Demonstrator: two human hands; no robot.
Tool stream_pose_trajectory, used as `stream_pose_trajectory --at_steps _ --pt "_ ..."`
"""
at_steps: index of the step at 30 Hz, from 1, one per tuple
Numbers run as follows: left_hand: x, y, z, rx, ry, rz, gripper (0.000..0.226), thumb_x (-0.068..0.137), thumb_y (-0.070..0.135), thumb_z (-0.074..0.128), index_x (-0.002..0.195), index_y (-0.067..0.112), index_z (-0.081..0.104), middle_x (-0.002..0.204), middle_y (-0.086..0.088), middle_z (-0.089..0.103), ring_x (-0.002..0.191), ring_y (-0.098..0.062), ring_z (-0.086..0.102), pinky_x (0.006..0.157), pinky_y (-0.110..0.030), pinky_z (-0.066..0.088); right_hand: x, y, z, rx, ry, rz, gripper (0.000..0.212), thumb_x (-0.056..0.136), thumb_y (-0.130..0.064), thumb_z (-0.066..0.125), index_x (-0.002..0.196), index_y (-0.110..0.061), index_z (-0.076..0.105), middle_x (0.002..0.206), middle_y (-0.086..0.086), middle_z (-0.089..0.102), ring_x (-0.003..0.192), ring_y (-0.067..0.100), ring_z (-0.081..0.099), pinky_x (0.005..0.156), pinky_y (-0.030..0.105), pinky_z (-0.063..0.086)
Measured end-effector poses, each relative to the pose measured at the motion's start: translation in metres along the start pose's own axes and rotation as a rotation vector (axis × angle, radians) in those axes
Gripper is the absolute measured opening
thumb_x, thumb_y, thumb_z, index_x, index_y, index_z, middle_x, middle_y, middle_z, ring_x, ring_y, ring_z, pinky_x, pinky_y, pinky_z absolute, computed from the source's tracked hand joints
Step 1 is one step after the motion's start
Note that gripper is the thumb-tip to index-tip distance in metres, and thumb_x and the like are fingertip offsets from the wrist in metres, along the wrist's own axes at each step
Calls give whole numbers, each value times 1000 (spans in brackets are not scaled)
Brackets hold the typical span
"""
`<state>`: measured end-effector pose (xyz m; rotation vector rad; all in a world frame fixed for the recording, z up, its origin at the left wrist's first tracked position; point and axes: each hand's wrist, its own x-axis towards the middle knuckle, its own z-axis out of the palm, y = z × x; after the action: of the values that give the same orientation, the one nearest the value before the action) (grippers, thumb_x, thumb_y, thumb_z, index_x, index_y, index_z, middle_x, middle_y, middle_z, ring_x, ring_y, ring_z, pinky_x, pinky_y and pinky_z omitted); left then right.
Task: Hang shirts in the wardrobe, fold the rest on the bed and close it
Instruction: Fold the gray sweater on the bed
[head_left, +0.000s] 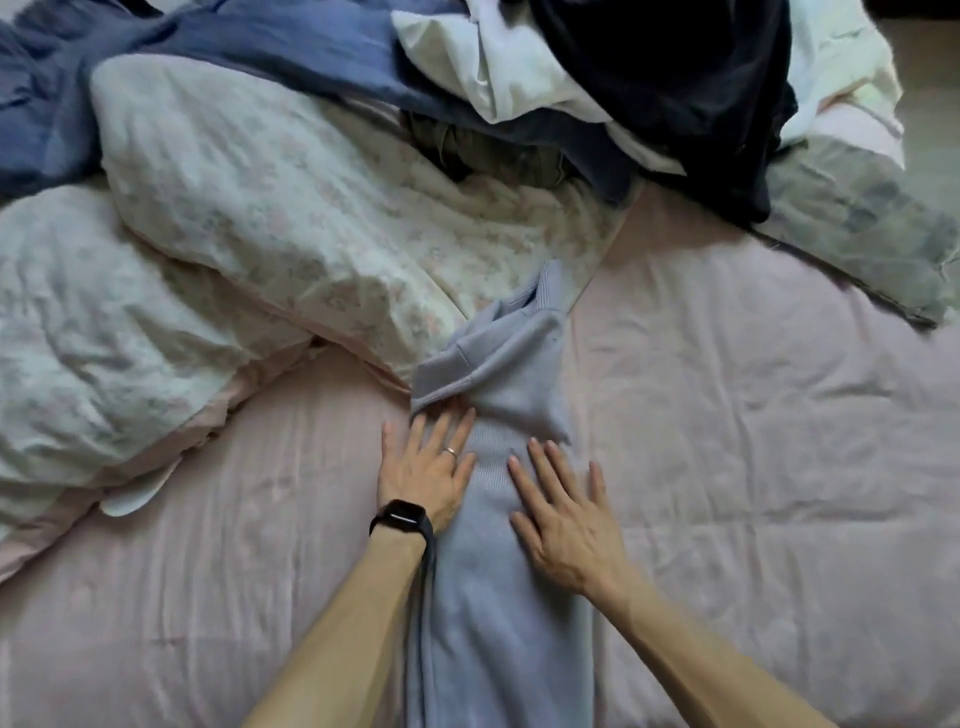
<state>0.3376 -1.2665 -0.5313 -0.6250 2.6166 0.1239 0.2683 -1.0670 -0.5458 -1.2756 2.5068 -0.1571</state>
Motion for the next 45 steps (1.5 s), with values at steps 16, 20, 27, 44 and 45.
stream_pose_trajectory --at_steps 16,20,27,44,45 --pt "151 31 -100 -145 200 -162 35 99 47 45 120 23 58 121 -1 57 116 -24 50 93 -38 33 208 91 -70 1044 86 703 27 95 -41 62 93 -14 68 93 6 72 92 27 66 77 36 50" --pt "143 20 -91 -185 214 -220 23 99 39 45 112 23 56 111 1 64 107 -24 54 91 -37 29 202 95 -61 1295 161 773 24 90 -41 71 91 -18 70 85 4 71 78 20 60 75 43 53" --pt "185 51 -107 -311 186 -192 32 92 59 44 92 32 63 101 5 59 105 -19 52 94 -39 33 233 106 -64 1402 43 708 23 93 -32 68 102 -12 76 91 -1 76 87 18 72 77 35 58" --pt "212 60 -104 -189 199 -137 41 100 54 37 113 29 65 102 -1 70 101 -26 61 92 -40 35 237 108 -59 1121 144 636 30 88 -49 66 89 -20 73 81 -7 74 81 13 68 79 42 56" --pt "214 59 -104 -207 217 -152 40 101 52 37 108 27 68 96 -3 72 96 -27 63 91 -40 36 237 110 -59 1149 164 660 30 87 -47 69 84 -18 72 78 -5 73 78 15 68 79 44 56"
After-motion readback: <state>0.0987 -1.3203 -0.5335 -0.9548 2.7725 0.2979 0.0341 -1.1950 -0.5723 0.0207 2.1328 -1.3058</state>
